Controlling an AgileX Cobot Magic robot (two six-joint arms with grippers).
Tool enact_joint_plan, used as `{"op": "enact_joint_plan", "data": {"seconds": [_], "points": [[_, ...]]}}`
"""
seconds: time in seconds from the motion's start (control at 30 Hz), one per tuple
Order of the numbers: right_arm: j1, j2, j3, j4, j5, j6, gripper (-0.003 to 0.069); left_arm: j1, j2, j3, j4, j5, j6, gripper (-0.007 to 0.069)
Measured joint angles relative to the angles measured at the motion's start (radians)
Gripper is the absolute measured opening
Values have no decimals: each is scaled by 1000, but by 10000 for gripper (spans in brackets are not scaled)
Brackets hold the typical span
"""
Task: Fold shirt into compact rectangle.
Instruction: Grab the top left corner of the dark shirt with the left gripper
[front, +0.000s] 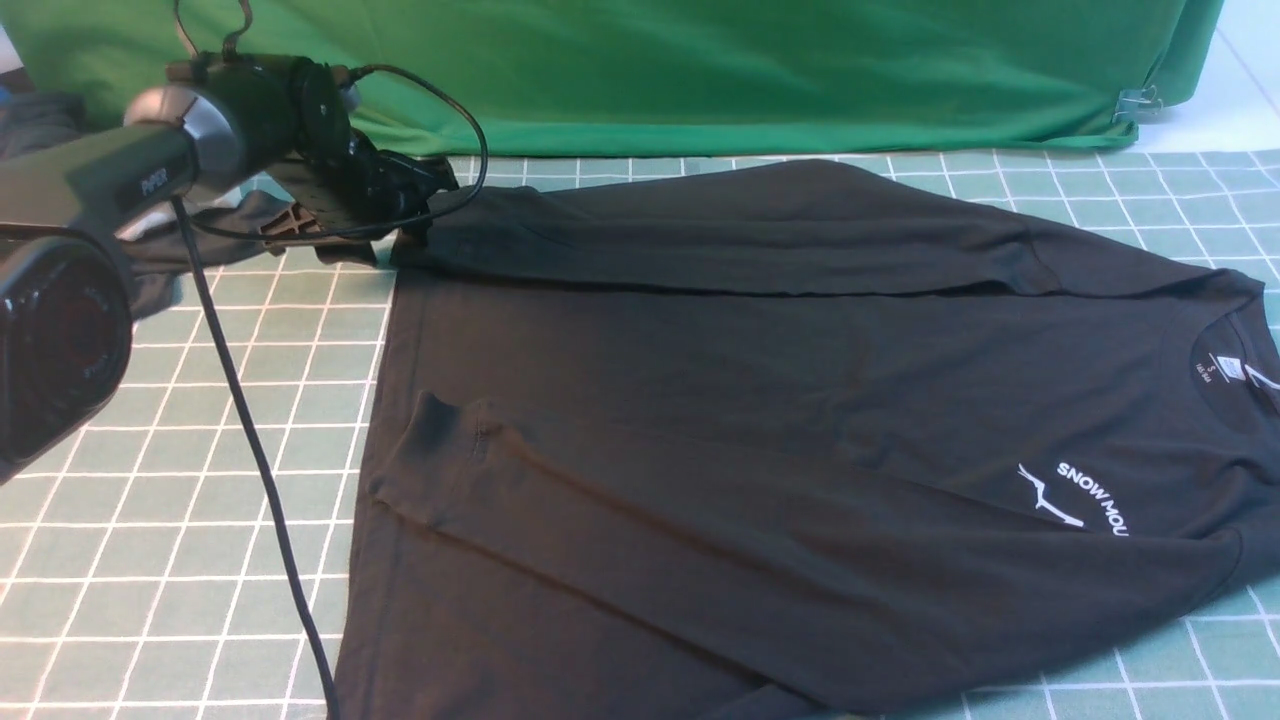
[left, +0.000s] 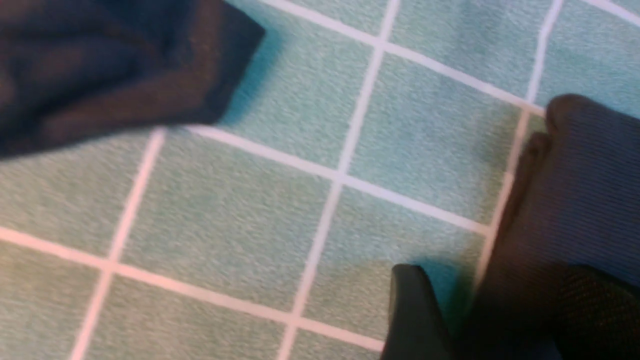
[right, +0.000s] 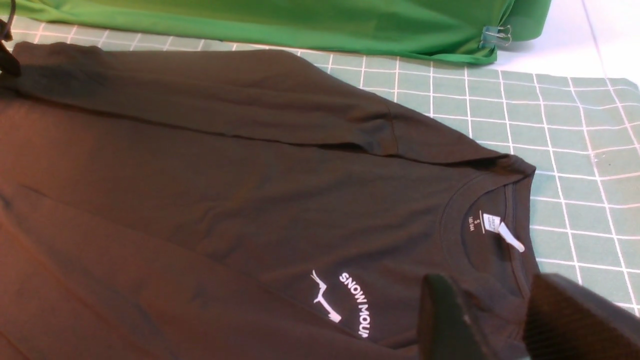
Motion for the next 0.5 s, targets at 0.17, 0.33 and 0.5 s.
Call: {"op": "enact_joint_plan", "data": {"seconds": [0.17, 0.33, 0.5], "points": [[0, 0, 0, 0, 0, 0, 236, 0, 0, 0, -44, -7, 1, 347], [0, 0, 0, 0, -6, 0, 236, 0, 7, -2, -136, -21, 29, 344], [0, 0, 0, 0, -14, 1, 236, 0, 8, -2, -160, -20, 97, 227]]}}
